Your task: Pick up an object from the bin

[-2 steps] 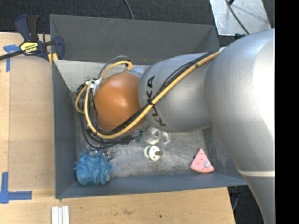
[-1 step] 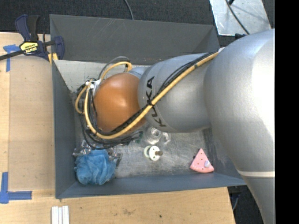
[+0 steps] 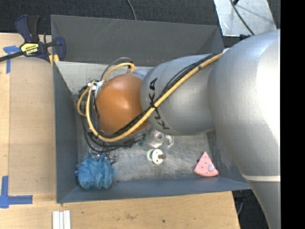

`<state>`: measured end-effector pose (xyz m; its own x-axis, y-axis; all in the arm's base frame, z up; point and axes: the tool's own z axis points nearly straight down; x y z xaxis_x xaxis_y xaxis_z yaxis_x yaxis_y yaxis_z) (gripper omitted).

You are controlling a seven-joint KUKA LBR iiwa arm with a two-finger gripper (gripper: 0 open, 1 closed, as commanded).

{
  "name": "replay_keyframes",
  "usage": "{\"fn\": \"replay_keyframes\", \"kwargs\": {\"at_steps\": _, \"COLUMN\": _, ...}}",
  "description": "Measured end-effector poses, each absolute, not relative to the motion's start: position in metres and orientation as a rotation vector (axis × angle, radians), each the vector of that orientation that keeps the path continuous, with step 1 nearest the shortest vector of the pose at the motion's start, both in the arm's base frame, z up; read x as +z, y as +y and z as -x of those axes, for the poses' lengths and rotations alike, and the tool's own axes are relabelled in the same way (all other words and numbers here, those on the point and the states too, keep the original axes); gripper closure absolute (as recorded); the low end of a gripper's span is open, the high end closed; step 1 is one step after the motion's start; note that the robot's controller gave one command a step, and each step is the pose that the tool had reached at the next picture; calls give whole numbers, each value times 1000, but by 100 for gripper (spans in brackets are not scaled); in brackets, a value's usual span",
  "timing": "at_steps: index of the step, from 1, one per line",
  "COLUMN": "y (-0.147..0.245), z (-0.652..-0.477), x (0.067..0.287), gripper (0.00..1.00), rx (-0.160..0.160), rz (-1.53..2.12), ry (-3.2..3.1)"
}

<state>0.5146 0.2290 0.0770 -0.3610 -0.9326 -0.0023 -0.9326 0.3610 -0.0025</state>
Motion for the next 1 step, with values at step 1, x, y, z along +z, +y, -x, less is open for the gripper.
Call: {"fn": "replay_keyframes", "kwargs": {"at_steps": 1, "y": 229, "z": -514, "x": 76, "gripper": 0, "rx": 1, "rz": 1775, "ry": 2590}}
